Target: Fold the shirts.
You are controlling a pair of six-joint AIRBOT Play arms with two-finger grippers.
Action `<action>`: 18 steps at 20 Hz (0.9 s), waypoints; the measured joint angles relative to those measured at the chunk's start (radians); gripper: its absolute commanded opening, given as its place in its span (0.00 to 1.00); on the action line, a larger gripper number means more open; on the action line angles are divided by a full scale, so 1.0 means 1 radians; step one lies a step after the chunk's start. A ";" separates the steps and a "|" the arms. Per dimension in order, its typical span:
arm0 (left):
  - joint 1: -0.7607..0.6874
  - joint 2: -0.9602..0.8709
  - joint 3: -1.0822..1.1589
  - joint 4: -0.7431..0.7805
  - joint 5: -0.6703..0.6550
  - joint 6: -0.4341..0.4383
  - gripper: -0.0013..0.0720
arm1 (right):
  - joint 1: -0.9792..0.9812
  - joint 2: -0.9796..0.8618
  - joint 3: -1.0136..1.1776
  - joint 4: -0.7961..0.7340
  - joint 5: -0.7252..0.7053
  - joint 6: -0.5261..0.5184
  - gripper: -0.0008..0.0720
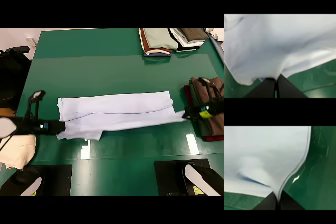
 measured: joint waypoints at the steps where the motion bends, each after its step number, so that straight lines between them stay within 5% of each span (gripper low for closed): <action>1: 0.032 -0.045 0.023 0.009 0.032 0.018 0.06 | 0.017 -0.056 0.051 0.002 -0.011 0.010 0.04; 8: 0.134 -0.396 0.227 -0.009 0.184 0.161 0.06 | 0.097 -0.396 0.357 0.010 -0.029 0.056 0.04; 9: 0.138 -0.439 0.256 -0.016 0.203 0.172 0.06 | 0.101 -0.435 0.394 0.018 -0.029 0.060 0.10; 10: 0.140 -0.473 0.280 -0.023 0.217 0.180 0.36 | 0.103 -0.468 0.426 0.034 -0.027 0.063 0.33; 11: 0.142 -0.502 0.304 -0.027 0.228 0.186 0.75 | 0.103 -0.500 0.457 0.055 -0.028 0.063 0.46; 12: 0.144 -0.521 0.325 -0.030 0.237 0.190 0.83 | 0.096 -0.528 0.485 0.091 -0.028 0.061 0.51; 14: 0.146 -0.546 0.366 -0.038 0.241 0.195 0.83 | 0.073 -0.566 0.525 0.159 -0.032 0.042 0.65; 16: 0.146 -0.560 0.409 -0.043 0.222 0.198 0.83 | 0.038 -0.587 0.543 0.223 -0.032 0.009 0.65; 18: 0.146 -0.566 0.438 -0.050 0.198 0.201 0.81 | -0.008 -0.594 0.531 0.254 -0.011 -0.026 0.96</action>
